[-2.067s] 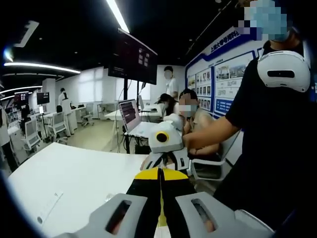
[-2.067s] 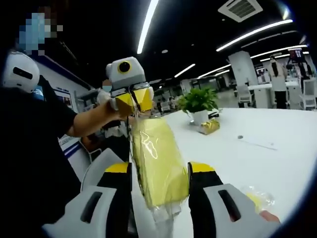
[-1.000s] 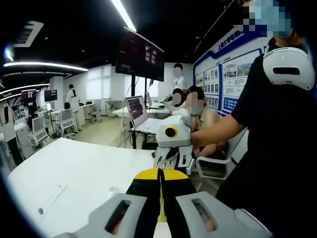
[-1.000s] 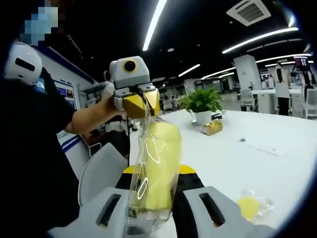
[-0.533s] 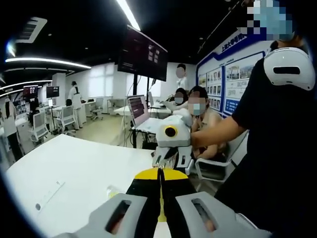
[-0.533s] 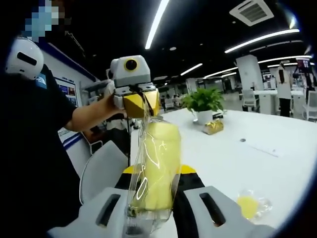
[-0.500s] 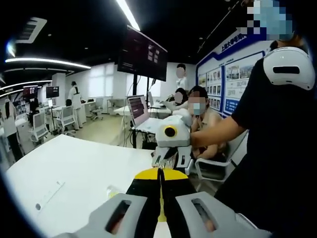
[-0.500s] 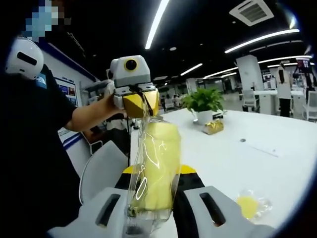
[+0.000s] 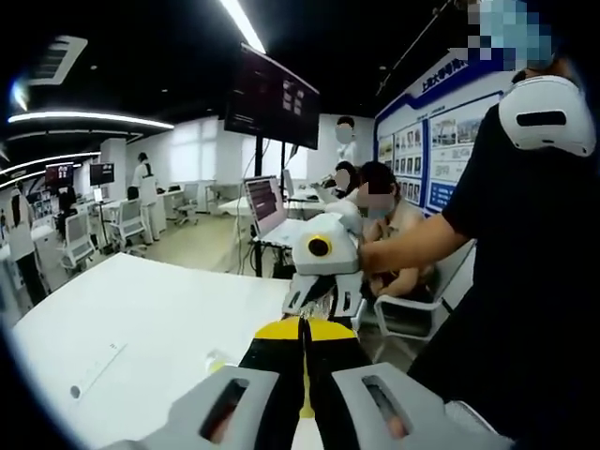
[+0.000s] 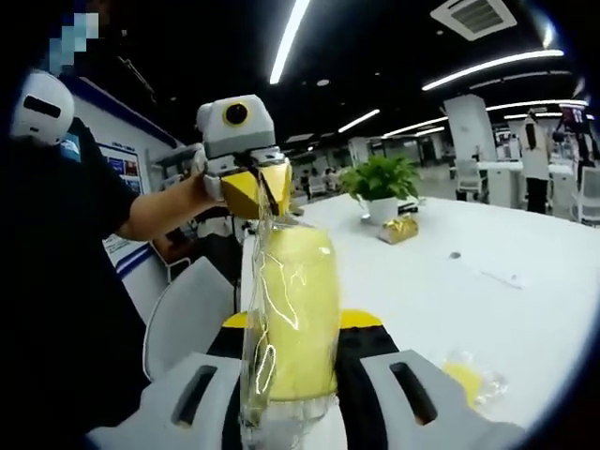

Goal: Compare the silicone blocks by pressing each to a similar depth, holding the contact briefly, and releasing to observe deformation and rebound differences across the visible hardness samples.

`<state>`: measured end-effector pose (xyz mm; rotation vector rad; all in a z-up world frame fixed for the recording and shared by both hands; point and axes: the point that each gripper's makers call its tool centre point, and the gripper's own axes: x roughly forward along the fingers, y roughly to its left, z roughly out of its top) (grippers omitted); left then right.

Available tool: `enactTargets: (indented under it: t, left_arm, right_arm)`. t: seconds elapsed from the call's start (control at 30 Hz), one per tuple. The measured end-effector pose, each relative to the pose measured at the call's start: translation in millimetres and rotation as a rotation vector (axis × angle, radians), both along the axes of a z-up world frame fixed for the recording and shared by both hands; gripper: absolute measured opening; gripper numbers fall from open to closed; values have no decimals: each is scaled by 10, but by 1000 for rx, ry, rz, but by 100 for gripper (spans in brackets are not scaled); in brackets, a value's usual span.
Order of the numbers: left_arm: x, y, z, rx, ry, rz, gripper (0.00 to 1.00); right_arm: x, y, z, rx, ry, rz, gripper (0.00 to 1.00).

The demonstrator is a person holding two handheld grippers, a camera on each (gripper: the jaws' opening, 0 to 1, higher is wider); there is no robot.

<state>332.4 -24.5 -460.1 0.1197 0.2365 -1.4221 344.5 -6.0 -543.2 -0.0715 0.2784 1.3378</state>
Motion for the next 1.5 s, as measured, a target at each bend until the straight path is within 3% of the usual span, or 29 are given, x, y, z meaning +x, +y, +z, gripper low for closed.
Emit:
enactTargets:
  t: [0.17,0.3,0.43,0.5,0.67,0.7,0.77,0.8,0.87,1.0,1.13,1.23,1.27,1.37,1.5]
  left_arm:
    - [86,43,17,-33,30,7,0]
    - [128,80,11,-48,65,24,0]
    - [152,125,-52,-45,85,44,0]
    - [147,149,-81,-41,85,51,0]
    - [188,247,-112,-60,118,98,0]
    - [227,286,-124,-66,109,127,0]
    - [252,340,-153,-83,167,157,0]
    - [286,370,-147,-96,148,174,0]
    - [289,390,-155,-103,173,180,0]
    - [337,459,-190,-106,156,223,0]
    - [428,553,-281,-119,191,281,0]
    - [459,596,-372,-122,221,314,0]
    - [472,609,-425,-126,254,331,0]
    - [512,644,-611,-93,277,366,0]
    - [616,702,-924,-48,345,441,0]
  right_arm:
    - [-68,55,-4,37,102,1,42]
    - [58,29,-40,36,55,-82,60]
    - [126,33,-77,75,83,-150,92]
    - [155,10,-85,73,67,-178,96]
    - [179,-22,-13,115,82,-200,96]
    - [214,-54,7,109,53,-225,96]
    - [216,-98,34,105,31,-234,96]
    - [235,-130,50,105,22,-249,96]
    - [280,-228,73,92,1,-283,96]
    - [351,-443,23,23,-61,-337,96]
    - [325,-646,-85,-7,-43,-372,96]
    - [281,-775,-87,2,-44,-395,95]
    - [263,-815,-97,-2,-42,-401,93]
    - [168,-938,-170,-25,1,-410,83]
    - [101,-1076,-232,-44,-18,-453,88]
